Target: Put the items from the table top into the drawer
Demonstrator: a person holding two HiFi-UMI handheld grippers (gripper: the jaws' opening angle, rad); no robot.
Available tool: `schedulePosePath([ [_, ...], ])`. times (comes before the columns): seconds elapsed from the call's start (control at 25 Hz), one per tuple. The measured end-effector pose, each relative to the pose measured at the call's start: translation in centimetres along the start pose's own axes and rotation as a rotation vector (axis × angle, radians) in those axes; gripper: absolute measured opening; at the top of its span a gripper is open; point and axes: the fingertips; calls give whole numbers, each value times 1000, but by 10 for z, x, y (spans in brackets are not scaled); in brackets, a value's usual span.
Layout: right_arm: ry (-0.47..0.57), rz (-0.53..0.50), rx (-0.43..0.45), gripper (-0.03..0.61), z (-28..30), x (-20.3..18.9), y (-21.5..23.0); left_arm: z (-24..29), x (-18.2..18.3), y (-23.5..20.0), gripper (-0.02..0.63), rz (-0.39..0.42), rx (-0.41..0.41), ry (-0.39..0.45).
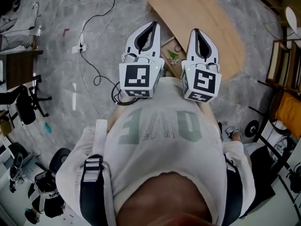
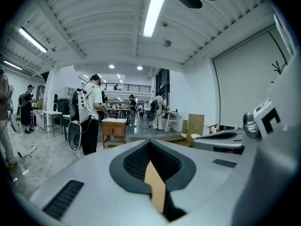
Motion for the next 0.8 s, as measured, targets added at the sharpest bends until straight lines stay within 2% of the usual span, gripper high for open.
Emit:
schedulePosePath([
  [0.4,12,8,19,5,-10,1,-9,-13,-3,6,8,-2,-5,6],
  [0.8,5,12,26,5,-14,-5,-27,-29,-8,-12,8,-10,10,19],
])
Point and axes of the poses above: the fingertips, and each gripper's own axes: z forward along the fingers, y to its right, x out of its top, and after that the axes turned 8 degrees about -y, right-handed
